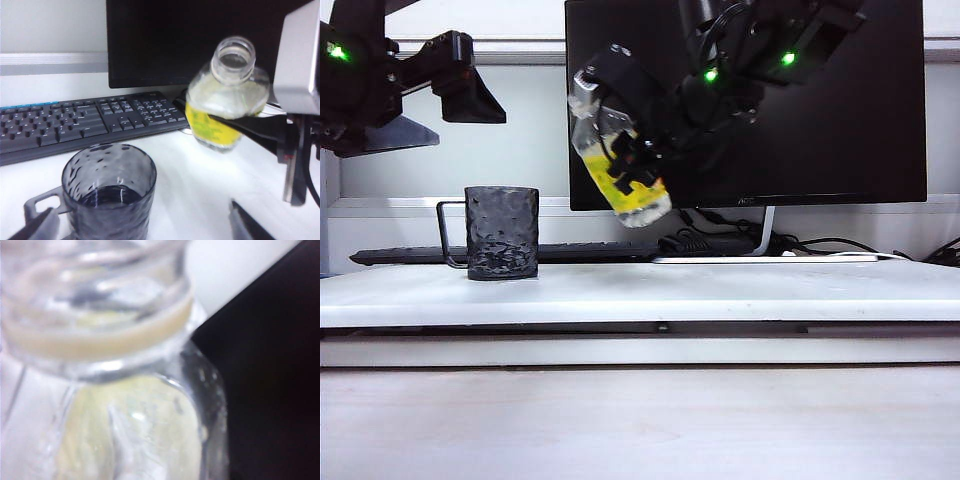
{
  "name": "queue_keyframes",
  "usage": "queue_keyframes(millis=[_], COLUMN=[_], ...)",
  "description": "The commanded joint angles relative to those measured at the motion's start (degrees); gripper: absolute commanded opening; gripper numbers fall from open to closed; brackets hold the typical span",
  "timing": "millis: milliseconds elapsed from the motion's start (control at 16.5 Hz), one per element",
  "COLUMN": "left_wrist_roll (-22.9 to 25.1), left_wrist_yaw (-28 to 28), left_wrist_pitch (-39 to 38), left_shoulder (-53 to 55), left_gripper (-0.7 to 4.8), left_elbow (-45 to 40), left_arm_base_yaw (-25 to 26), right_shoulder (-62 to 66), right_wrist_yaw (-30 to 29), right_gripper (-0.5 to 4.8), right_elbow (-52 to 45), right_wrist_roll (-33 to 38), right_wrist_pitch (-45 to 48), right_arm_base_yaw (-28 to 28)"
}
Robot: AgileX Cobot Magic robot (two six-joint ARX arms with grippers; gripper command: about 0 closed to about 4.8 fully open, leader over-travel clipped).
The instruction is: Carefully pick up the bottle and pour some water from the bottle into the cup.
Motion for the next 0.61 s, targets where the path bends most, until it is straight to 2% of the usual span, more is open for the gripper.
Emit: queue_keyframes(millis=[61,182,364,606], left_wrist_roll=[0.2,0.2,0.2,2.0], left_wrist_yaw=[-0.1,-0.1,-0.1,-0.7], left_wrist_pitch=[-0.3,-0.5,-0.5,-0.5], left_shoulder=[0.0,0.0,0.0,-0.2], left_gripper=[4.79,4.79,4.79,4.79], left_elbow=[0.2,0.2,0.2,0.2], left_arm_base_yaw=[-0.1,-0.1,-0.1,0.4], right_shoulder=[0.4,1.9,7.3,10.8], right_wrist_yaw=[0.0,-1.3,-1.4,-1.6], right_gripper=[1.06,1.02,1.02,1.02], right_elbow=[0.6,1.9,11.2,16.0], right_wrist_roll=[-7.2,-9.2,-9.5,-15.0], right_wrist_pitch=[5.4,6.8,3.9,1.0], right_arm_base_yaw=[1.6,2.2,2.1,2.0])
